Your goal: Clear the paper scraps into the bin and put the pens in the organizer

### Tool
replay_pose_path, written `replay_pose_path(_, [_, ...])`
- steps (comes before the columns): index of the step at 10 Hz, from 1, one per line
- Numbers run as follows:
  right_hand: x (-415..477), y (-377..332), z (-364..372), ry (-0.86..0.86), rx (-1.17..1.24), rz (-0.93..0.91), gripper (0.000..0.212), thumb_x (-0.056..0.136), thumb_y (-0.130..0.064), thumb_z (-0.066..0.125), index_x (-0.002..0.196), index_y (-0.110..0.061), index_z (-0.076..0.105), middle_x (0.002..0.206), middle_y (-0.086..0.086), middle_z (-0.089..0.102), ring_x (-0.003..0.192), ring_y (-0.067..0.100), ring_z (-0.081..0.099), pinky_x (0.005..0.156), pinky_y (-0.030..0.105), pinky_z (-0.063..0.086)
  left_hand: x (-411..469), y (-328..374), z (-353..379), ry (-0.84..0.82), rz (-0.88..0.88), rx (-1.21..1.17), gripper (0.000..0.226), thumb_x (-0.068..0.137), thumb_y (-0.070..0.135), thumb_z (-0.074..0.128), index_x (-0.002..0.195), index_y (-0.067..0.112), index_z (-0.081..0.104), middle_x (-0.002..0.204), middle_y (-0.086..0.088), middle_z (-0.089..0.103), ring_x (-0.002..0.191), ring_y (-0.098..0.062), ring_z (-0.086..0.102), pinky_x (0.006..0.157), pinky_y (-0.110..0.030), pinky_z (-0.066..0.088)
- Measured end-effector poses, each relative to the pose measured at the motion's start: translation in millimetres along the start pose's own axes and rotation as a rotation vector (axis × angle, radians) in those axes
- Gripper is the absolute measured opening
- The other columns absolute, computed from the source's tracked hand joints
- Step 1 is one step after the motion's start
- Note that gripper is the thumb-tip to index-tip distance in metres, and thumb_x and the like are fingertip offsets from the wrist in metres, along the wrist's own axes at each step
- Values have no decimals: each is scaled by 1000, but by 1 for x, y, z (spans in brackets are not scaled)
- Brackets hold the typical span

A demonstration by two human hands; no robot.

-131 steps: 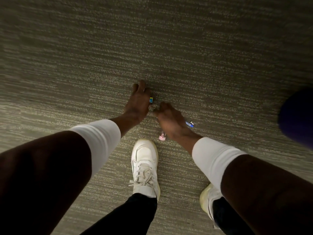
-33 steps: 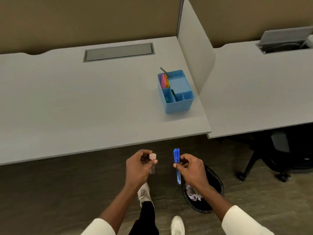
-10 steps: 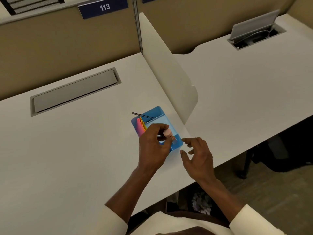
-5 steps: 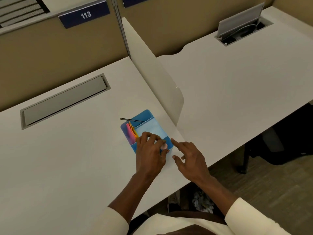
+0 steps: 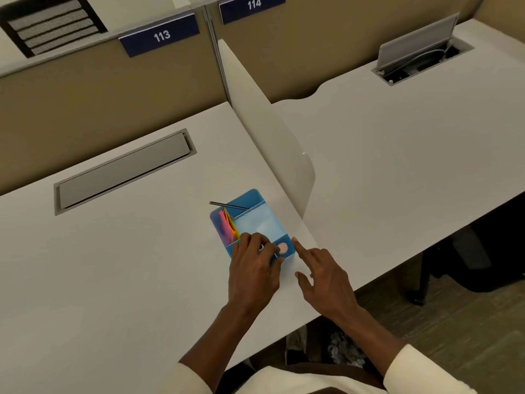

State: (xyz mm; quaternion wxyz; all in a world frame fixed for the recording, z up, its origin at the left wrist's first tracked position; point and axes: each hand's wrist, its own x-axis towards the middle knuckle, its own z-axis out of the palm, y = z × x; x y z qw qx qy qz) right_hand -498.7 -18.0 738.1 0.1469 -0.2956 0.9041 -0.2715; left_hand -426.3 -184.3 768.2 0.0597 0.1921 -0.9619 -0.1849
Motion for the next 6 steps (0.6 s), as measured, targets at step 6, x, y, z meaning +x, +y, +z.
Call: replay_pose_path(6, [3,-22,-15,-112,-131,16,80,98,-37,65,162,-30,18,151,-3,45,136,15,50,101,33,53,-68,-57,-71,317,-225,-78,6,90,23,81,91,24,76,77,11,76,63,-14,65,60,-34,57])
